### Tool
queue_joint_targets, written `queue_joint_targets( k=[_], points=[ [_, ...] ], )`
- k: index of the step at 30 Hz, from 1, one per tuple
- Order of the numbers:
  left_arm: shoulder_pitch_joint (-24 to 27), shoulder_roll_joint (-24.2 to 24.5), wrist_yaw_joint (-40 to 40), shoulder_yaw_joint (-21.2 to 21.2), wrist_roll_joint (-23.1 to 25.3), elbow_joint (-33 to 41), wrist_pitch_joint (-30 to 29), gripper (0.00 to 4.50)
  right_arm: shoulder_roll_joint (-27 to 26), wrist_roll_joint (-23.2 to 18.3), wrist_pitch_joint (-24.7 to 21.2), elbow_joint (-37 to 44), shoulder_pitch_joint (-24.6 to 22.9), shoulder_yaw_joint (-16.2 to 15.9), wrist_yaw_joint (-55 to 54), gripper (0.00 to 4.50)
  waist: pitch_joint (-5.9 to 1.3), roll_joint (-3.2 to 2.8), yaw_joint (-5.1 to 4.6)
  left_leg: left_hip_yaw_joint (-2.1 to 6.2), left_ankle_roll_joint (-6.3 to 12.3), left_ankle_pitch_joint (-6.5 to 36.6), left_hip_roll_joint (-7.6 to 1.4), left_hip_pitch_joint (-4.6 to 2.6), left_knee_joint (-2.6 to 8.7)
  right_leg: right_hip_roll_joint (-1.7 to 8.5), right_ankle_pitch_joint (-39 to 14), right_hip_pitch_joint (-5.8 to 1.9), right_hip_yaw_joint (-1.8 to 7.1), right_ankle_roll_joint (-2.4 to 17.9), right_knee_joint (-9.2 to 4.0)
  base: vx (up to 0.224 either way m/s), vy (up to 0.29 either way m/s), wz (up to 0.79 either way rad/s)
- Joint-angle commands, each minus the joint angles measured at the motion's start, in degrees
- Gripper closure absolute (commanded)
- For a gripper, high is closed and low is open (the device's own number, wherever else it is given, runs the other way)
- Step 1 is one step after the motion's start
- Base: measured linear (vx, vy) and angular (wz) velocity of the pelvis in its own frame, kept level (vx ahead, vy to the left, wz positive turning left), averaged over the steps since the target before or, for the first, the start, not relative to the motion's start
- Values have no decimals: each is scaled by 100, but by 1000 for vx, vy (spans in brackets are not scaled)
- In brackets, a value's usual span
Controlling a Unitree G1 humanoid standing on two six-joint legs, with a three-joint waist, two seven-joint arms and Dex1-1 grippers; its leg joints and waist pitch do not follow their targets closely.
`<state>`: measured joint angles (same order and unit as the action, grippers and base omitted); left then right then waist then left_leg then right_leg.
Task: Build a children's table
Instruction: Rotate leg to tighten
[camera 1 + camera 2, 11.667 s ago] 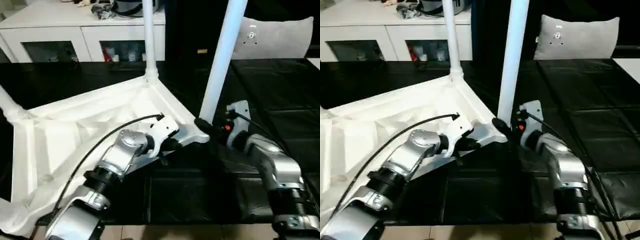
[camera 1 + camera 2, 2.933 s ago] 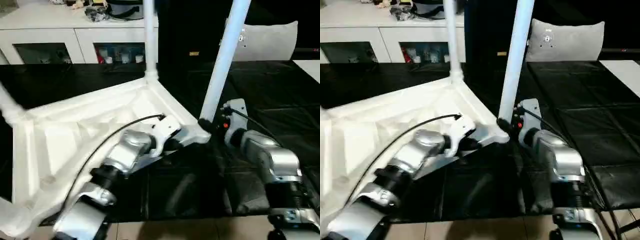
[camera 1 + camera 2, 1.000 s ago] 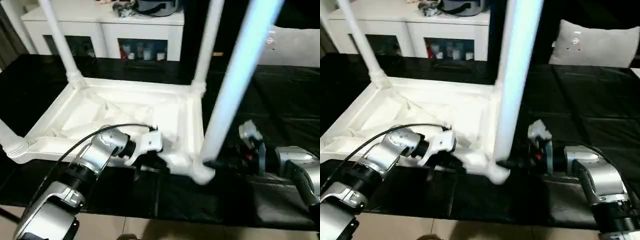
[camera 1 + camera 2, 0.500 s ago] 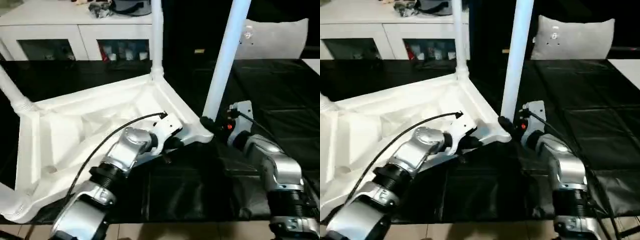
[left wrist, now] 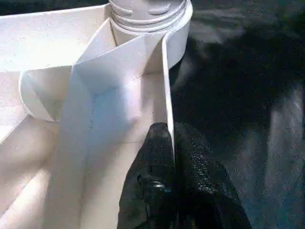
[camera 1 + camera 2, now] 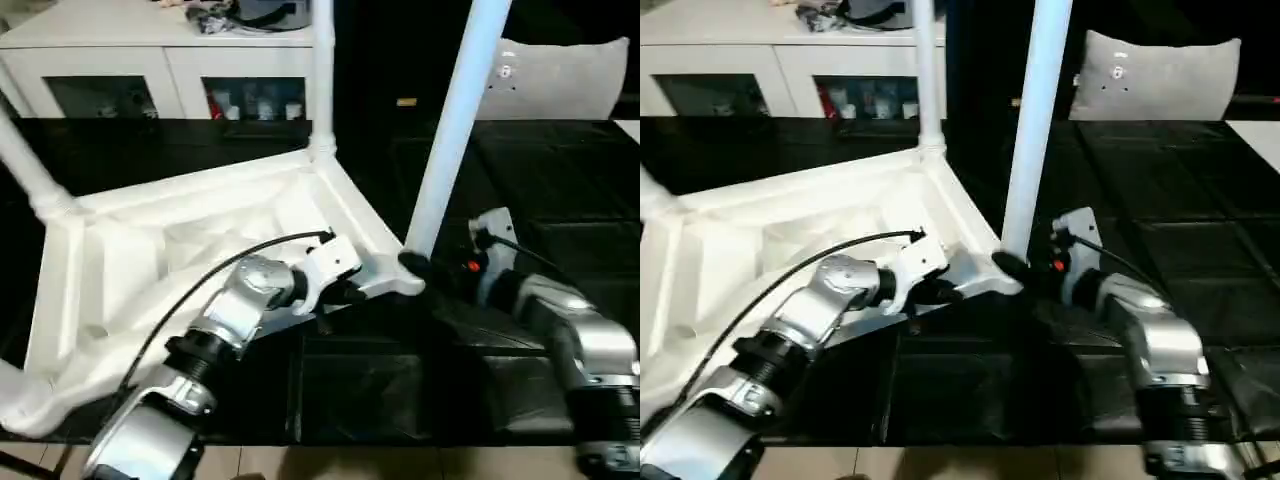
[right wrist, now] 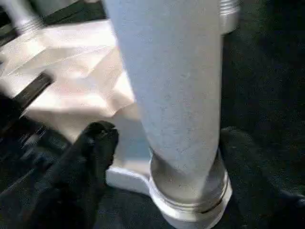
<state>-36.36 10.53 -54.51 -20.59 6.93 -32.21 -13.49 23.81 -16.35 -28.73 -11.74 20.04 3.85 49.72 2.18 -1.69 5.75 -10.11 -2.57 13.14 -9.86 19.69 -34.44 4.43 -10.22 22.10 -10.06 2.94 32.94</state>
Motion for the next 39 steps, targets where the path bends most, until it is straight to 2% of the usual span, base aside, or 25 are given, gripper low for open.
queue_joint_targets(
  k=[1, 3, 4, 5, 6, 9, 10, 12, 13, 14, 15, 16, 19, 24, 32, 34, 36, 39],
  points=[
    [59, 221, -477, -237, 41, 135, 361, 450, 299, -91, 135, 71, -33, -132, 615, 39, -352, 76, 39, 162, 653, 230, -397, 36, 340, 611, -1586, -369, 458, 221, -468, 0, 0, 0],
    [70, 320, -630, -291, 40, 142, 436, 450, 443, -86, 209, 64, -37, -190, 801, 31, -348, 94, 62, 159, 636, 266, -401, 24, 344, 605, -1680, -360, 459, 191, -481, 0, 0, 0],
    [102, 515, -1018, -401, 1, 175, 744, 450, 732, -88, 251, 88, -55, -355, 1223, 31, -354, 95, 86, 154, 622, 256, -402, 18, 342, 608, -1702, -357, 461, 188, -481, 0, 0, 0],
    [107, 547, -1082, -419, -6, 181, 795, 450, 778, -88, 257, 92, -58, -383, 1292, 31, -354, 91, 122, 159, 645, 272, -400, 18, 339, 604, -1722, -362, 455, 169, -475, 0, 0, 0],
    [123, 688, -1356, -494, -40, 210, 975, 450, 993, -33, 456, 151, -112, -561, 1715, 31, -353, 96, 122, 152, 652, 263, -411, 29, 340, 610, -1687, -364, 468, 172, -464, 0, 0, 0],
    [127, 796, -1603, -555, -59, 233, 1150, 450, 1109, -19, 617, 168, -148, -679, 2040, 31, -358, 87, 180, 149, 655, 259, -422, 18, 334, 604, -1642, -341, 460, 184, -446, 0, 0, 0],
    [123, 868, -1757, -607, -50, 250, 1222, 450, 1165, -27, 726, 178, -169, -749, 2254, 57, -359, 88, 198, 152, 660, 235, -431, 21, 335, 608, -1593, -338, 459, 219, -436, 0, 0, 0],
    [113, 989, -1992, -716, -15, 270, 1351, 450, 1225, -13, 870, 169, -181, -842, 2499, 64, -365, 82, 253, 155, 649, 236, -454, 4, 339, 622, -1584, -333, 468, 275, -428, 0, 0, 0],
    [107, 1048, -2113, -769, -10, 280, 1422, 450, 1246, -31, 882, 167, -179, -886, 2599, 64, -363, 102, 253, 156, 654, 223, -461, 9, 339, 620, -1565, -332, 473, 285, -425, 0, 0, 0],
    [104, 1093, -2230, -810, -19, 298, 1485, 450, 1253, -56, 880, 171, -176, -915, 2670, 84, -361, 91, 265, 159, 644, 213, -470, 0, 343, 623, -1536, -325, 477, 319, -412, 0, 0, 0],
    [101, 1120, -2306, -836, -30, 312, 1521, 450, 1253, -85, 866, 179, -173, -930, 2714, 84, -365, 86, 273, 159, 637, 213, -474, 2, 341, 629, -1521, -329, 481, 334, -409, 0, 0, 0],
    [90, 1153, -2383, -876, -30, 313, 1584, 450, 1271, -160, 821, 186, -167, -971, 2790, 100, -361, 114, 278, 156, 629, 231, -468, 3, 344, 630, -1549, -333, 482, 331, -417, 0, 0, 0],
    [73, 1191, -2531, -928, -34, 317, 1698, 450, 1284, -218, 811, 216, -170, -1061, 2960, 120, -349, 105, 299, 141, 592, 286, -440, 9, 345, 629, -1729, -339, 477, 273, -438, 0, 0, 0],
    [82, 1186, -2630, -918, -79, 300, 1758, 450, 1279, -183, 872, 222, -185, -1153, 3092, 166, -363, 114, 323, 146, 560, 238, -443, 8, 343, 621, -1741, -339, 475, 205, -433, 0, 0, 0],
    [106, 1182, -2643, -914, -76, 266, 1844, 450, 1211, -225, 915, 207, -197, -1207, 3054, 240, -367, 122, 344, 151, 562, 168, -446, 16, 341, 617, -1651, -338, 474, 206, -416, 0, 0, 0],
    [120, 1171, -2633, -895, -83, 269, 1830, 450, 1188, -248, 891, 235, -227, -1198, 3052, 243, -369, 122, 349, 144, 564, 166, -437, 18, 338, 619, -1672, -343, 473, 188, -421, 0, 0, 0],
    [155, 1129, -2575, -848, -136, 295, 1749, 450, 1139, -351, 796, 353, -315, -1168, 3039, 251, -366, 134, 348, 145, 570, 165, -444, 13, 341, 617, -1694, -339, 474, 167, -424, 0, 0, 0],
    [196, 1005, -2320, -743, -186, 400, 1311, 450, 952, -585, 409, 597, -414, -1024, 2720, 254, -366, 120, 352, 157, 557, 160, -458, 18, 347, 629, -1668, -338, 478, 175, -418, 0, 0, 0]
  ],
)
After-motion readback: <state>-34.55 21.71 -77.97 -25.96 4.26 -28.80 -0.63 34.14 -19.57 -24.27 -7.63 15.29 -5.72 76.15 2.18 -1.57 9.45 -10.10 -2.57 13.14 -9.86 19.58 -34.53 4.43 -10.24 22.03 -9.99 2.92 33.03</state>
